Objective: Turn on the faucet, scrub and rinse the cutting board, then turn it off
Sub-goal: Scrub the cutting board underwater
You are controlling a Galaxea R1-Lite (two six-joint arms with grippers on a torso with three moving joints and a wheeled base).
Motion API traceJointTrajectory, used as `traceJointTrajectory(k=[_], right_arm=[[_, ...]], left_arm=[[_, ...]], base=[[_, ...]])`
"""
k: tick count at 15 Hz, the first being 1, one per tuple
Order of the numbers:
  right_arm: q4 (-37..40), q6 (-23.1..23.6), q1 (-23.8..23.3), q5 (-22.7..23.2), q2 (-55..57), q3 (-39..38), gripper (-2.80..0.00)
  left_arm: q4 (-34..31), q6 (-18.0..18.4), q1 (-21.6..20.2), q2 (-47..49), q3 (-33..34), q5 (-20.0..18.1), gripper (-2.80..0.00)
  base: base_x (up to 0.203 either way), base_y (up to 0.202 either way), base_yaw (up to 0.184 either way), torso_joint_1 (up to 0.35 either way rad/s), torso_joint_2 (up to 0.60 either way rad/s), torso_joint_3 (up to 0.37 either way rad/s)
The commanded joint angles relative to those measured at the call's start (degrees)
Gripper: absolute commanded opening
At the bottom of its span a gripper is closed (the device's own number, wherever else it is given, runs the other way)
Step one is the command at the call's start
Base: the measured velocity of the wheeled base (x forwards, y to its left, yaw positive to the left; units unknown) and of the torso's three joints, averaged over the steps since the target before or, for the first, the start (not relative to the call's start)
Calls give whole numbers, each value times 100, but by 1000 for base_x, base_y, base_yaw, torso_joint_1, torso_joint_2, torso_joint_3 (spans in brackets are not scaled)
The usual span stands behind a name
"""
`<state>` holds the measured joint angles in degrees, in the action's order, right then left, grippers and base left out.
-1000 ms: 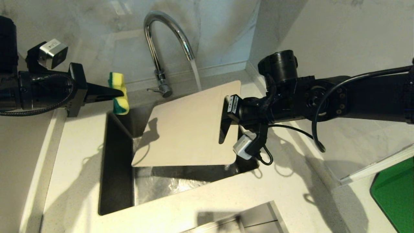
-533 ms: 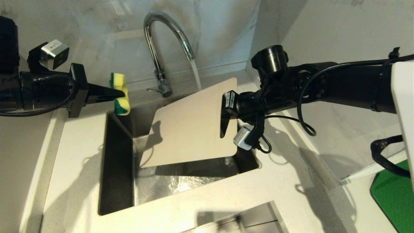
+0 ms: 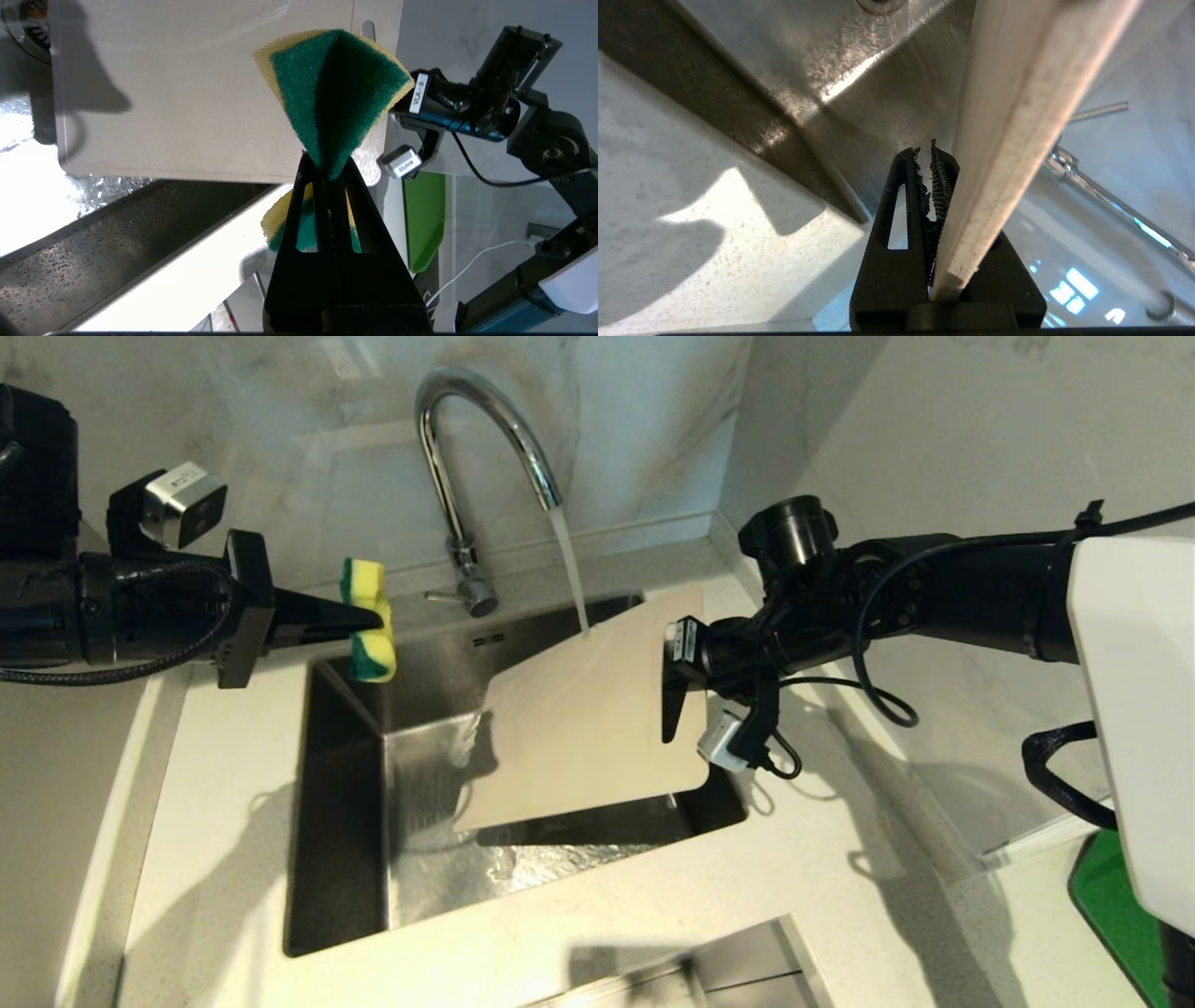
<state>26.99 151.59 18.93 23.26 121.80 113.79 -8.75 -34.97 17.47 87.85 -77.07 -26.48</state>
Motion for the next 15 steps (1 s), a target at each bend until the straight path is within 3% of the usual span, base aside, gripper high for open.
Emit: traceJointTrajectory(k=[1, 15], right_arm=[[-177, 135, -65, 129, 69, 3, -280], [-951, 33, -113, 205, 256, 3, -280]], left_arm=[[-4, -18, 2, 13, -1, -15, -280], [14, -18, 2, 128, -27, -15, -280]], base=[[0, 0, 0, 0, 0, 0], [0, 0, 0, 0, 0, 0]])
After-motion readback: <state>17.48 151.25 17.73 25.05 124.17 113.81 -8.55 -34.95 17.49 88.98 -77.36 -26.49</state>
